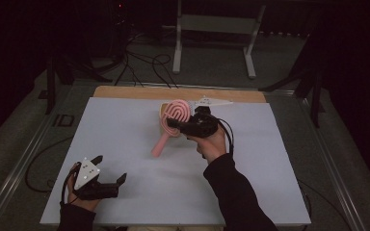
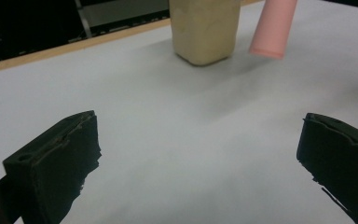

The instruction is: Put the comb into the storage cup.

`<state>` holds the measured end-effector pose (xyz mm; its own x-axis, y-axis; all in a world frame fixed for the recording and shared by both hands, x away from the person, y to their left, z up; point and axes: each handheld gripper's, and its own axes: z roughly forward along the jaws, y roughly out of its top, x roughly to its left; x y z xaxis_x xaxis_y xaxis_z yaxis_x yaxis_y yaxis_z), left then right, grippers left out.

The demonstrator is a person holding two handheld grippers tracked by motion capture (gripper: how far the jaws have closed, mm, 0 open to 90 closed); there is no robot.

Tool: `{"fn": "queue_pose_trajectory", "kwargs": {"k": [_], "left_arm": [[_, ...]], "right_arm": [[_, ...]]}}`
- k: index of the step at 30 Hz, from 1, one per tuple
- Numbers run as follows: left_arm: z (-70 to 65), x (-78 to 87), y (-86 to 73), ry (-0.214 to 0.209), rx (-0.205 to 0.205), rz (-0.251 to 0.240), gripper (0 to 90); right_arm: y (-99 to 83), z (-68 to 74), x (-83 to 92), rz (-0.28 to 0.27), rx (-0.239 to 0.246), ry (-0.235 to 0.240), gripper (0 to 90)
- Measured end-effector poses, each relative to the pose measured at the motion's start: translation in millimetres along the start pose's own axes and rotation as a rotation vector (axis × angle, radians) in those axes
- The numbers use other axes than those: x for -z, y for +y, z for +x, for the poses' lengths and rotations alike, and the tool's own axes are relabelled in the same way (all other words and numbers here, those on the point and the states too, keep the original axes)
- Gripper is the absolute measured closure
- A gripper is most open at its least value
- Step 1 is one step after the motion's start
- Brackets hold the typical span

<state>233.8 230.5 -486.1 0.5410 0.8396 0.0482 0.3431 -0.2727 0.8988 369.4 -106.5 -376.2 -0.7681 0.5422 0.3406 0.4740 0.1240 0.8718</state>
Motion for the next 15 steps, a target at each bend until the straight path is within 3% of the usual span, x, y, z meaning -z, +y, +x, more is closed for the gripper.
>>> {"fn": "queue_pose_trajectory", "kwargs": {"k": [5,15], "left_arm": [[5.2,-5.7,-6.6,0.001,0.034,0.017,0.1],[4.8,-12.1,-10.7,0.033,0.035,0.017,0.1]], "right_arm": [[2.4,-0.9,-3.3,-0.004,-0.007,-0.003,63.6],[8.9,-3.8,-6.4,-0.01,-0.032,-0.007,63.6]]}}
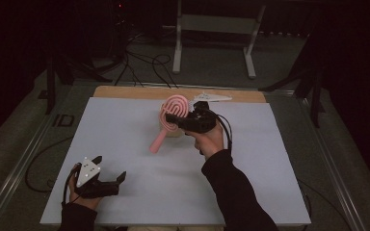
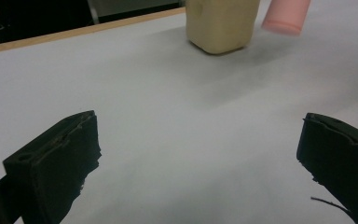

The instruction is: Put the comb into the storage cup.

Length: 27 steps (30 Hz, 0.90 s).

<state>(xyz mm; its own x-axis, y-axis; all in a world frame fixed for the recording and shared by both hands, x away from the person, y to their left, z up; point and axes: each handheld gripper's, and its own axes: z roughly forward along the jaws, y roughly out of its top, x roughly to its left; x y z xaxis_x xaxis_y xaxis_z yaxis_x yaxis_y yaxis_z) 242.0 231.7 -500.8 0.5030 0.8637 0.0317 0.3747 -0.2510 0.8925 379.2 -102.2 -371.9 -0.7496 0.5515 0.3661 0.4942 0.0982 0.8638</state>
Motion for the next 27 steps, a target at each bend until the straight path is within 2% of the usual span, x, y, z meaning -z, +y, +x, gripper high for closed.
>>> {"fn": "queue_pose_trajectory", "kwargs": {"k": [3,6,10,27], "left_arm": [[-1.9,-2.3,-0.4,0.003,-0.018,0.014,0.1],[-3.1,-1.9,-0.2,0.011,-0.025,0.006,0.1],[-3.2,0.3,0.3,0.031,-0.015,-0.017,0.1],[-3.9,0.4,0.3,0.047,-0.017,-0.02,0.4]], "right_arm": [[4.1,0.7,0.2,-0.006,0.0,0.002,63.6],[7.5,1.2,0.3,-0.01,0.002,0.001,63.6],[12.6,2.0,0.9,-0.015,0.005,-0.008,63.6],[27.8,-6.3,-0.2,-0.027,-0.003,-0.047,63.5]]}}
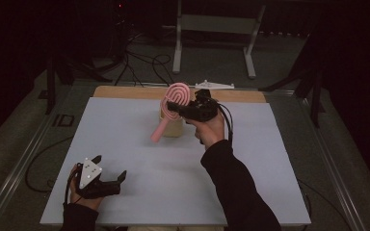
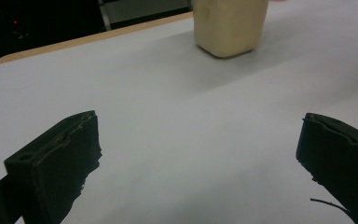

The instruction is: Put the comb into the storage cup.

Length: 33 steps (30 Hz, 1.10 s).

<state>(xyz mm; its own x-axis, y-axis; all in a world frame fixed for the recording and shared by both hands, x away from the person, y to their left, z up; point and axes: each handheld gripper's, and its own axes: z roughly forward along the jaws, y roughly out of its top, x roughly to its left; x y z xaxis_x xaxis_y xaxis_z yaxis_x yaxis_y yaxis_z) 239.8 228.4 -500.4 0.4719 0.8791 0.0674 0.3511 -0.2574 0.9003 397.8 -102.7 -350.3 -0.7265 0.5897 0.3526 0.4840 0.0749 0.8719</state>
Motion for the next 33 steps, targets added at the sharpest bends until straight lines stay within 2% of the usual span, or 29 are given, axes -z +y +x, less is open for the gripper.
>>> {"fn": "queue_pose_trajectory", "kwargs": {"k": [13,33], "left_arm": [[-0.2,-0.2,0.0,0.002,-0.008,0.004,0.4],[-0.2,-0.5,0.0,0.006,-0.006,0.001,0.5]], "right_arm": [[18.4,1.8,-1.6,-0.005,0.032,-0.018,63.6],[38.0,-6.4,1.0,-0.048,0.023,-0.045,63.6]]}}
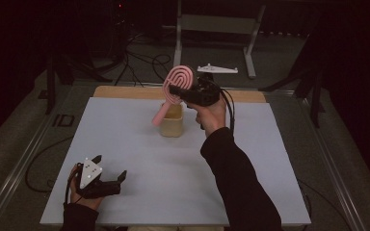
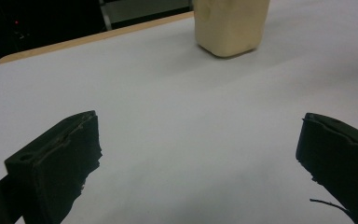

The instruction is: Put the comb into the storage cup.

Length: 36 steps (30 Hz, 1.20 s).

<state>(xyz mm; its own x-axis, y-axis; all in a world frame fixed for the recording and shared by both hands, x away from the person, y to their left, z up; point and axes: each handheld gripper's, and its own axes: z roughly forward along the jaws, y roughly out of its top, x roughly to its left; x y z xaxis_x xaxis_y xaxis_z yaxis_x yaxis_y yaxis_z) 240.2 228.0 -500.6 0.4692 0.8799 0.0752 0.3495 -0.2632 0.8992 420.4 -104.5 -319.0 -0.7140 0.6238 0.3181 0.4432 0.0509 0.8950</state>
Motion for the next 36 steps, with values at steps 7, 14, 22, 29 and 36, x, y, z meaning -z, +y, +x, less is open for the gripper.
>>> {"fn": "queue_pose_trajectory", "kwargs": {"k": [7,14,22,29,36], "left_arm": [[0.1,0.2,0.1,-0.003,0.003,-0.003,0.4],[0.3,0.2,0.1,-0.001,0.003,-0.008,0.4],[0.5,0.3,0.1,-0.001,0.005,-0.01,0.4],[0.8,0.9,0.4,-0.002,0.009,-0.009,0.5],[0.9,0.9,0.4,-0.003,0.009,-0.01,0.5]], "right_arm": [[4.9,-3.7,0.0,-0.009,-0.005,-0.016,63.6],[7.4,-9.5,-0.8,-0.016,-0.028,-0.025,63.6],[13.4,-10.6,-0.4,-0.021,-0.029,-0.032,63.6],[18.8,-12.5,0.4,-0.023,-0.026,-0.048,63.6],[21.9,-17.1,2.1,-0.029,-0.041,-0.064,63.6]]}}
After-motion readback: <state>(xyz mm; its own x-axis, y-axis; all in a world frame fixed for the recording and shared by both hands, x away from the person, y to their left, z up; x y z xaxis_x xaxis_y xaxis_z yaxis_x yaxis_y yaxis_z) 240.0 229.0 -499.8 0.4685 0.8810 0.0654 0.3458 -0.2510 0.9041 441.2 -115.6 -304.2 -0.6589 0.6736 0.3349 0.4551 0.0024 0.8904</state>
